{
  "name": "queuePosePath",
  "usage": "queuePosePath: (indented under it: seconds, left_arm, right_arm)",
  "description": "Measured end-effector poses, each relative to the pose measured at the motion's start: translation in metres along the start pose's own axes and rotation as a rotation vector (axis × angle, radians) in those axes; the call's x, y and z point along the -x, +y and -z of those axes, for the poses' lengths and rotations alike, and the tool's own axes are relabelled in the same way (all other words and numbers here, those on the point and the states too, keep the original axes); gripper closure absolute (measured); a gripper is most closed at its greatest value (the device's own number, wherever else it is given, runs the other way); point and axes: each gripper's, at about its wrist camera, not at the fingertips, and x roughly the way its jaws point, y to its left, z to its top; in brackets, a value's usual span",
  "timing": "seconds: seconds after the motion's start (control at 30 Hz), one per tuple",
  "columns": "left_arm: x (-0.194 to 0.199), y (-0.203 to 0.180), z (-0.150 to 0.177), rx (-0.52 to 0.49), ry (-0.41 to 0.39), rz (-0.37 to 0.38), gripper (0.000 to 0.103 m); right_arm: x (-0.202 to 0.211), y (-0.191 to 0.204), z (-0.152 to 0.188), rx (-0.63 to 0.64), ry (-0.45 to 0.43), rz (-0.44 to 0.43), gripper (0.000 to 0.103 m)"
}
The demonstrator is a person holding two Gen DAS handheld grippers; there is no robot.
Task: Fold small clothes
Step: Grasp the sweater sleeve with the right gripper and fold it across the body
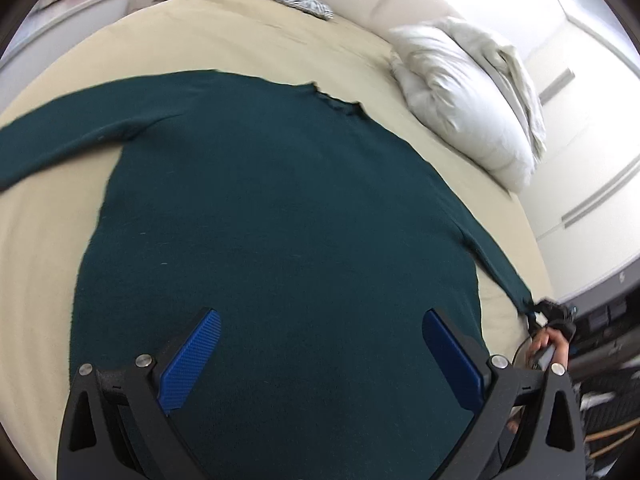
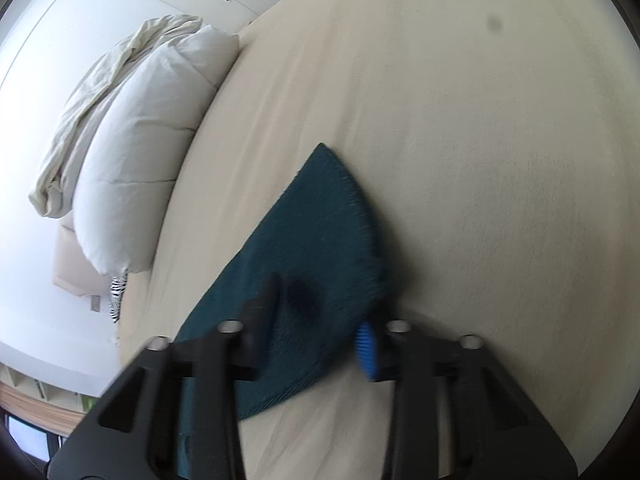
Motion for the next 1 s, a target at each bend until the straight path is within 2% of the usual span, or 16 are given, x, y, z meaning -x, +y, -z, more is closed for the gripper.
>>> queuePosePath:
  seconds: [0.03,0.17,0.27,0.33,0.43,0.57,0.67,0.8,0.9,0.97,1.0]
  left_arm:
    - [0.002,0.006,-0.001,0.017,-0.013,0.008,0.0]
    - [0.002,0.025,-0.003,0.073,-0.021,0.055,0.0]
    - [0.003,0.033,-0.006,0.091,-0.032,0.073,0.0]
    - [0.006,0.039,-0.01,0.104,-0.047,0.09,0.001]
    - [0.011,0.048,-0.018,0.122,-0.076,0.102,0.001]
    - [0.017,0.068,-0.032,0.159,-0.115,0.111,0.001]
    - [0.013,0.075,-0.045,0.154,-0.126,0.108,0.001]
    - [-0.005,0.073,-0.064,0.142,-0.113,0.131,0.002]
    - [-0.023,0.061,-0.074,0.118,-0.094,0.146,0.002]
    - [-0.038,0.049,-0.082,0.095,-0.073,0.156,0.003]
    - [-0.046,0.043,-0.085,0.083,-0.063,0.157,0.005]
  right_arm:
    - [0.001,0.005,0.0,0.023,-0.005,0.011,0.094]
    - [0.016,0.046,0.017,0.196,-0.034,0.028,0.096]
    - [0.021,0.109,0.038,0.364,-0.03,-0.014,0.096]
    - [0.023,0.159,0.063,0.486,-0.021,-0.065,0.096]
    - [0.019,0.236,0.119,0.674,0.013,-0.149,0.096]
    - [-0.012,0.315,0.216,0.863,0.138,-0.247,0.096]
    - [-0.041,0.341,0.288,0.961,0.227,-0.259,0.096]
    - [-0.092,0.347,0.349,0.967,0.361,-0.217,0.092]
    - [-0.115,0.342,0.361,0.946,0.414,-0.214,0.072]
    - [-0.109,0.334,0.368,0.933,0.405,-0.269,0.042]
    - [-0.104,0.333,0.364,0.929,0.398,-0.283,0.035]
